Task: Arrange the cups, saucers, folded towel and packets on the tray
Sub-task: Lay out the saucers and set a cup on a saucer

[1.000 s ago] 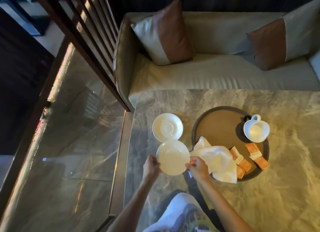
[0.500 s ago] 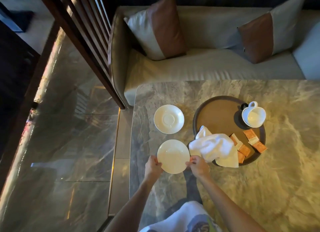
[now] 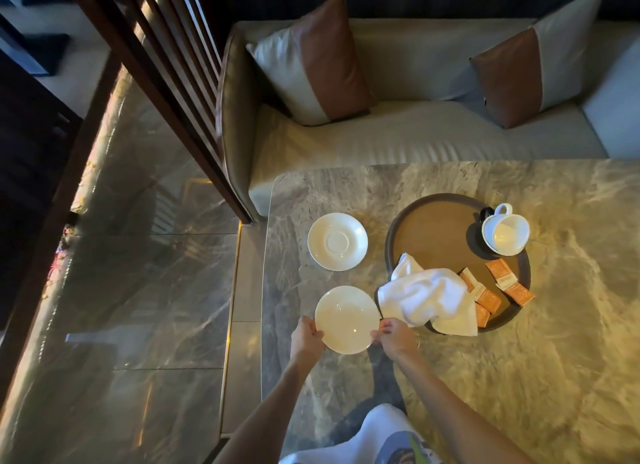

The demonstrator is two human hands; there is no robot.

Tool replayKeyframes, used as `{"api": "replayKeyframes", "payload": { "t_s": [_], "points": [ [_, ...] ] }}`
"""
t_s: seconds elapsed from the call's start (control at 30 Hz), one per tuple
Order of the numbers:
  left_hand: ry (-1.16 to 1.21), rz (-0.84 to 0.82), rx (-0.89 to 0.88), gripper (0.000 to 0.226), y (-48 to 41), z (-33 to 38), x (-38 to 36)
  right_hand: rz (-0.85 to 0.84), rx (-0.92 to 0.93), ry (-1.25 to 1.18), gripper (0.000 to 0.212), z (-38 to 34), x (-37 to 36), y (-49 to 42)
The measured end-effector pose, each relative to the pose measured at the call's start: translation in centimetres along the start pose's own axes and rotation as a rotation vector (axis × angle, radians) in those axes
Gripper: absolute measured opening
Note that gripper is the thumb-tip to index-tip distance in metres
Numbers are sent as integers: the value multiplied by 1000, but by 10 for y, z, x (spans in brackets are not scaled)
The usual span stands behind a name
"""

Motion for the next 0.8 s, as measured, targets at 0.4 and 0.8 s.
{"api": "replayKeyframes", "payload": {
  "t_s": [0.4,0.8],
  "points": [
    [-37,66,1,15,7,3,2,-40,3,-39,24,5,-3,-4],
    [-255,376,10,14,23,19,12,-268,13,-353,13,18,44,-8]
  ]
}}
Point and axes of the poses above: each hand's wrist, its own y-axis away from the middle knuckle, its own x-axis out of the back of the hand, z = x × y, the point moved 6 cm from there along -y, towards the middle knuckle, and after that the axes turned 14 degrees about z, right-handed, at the moved point
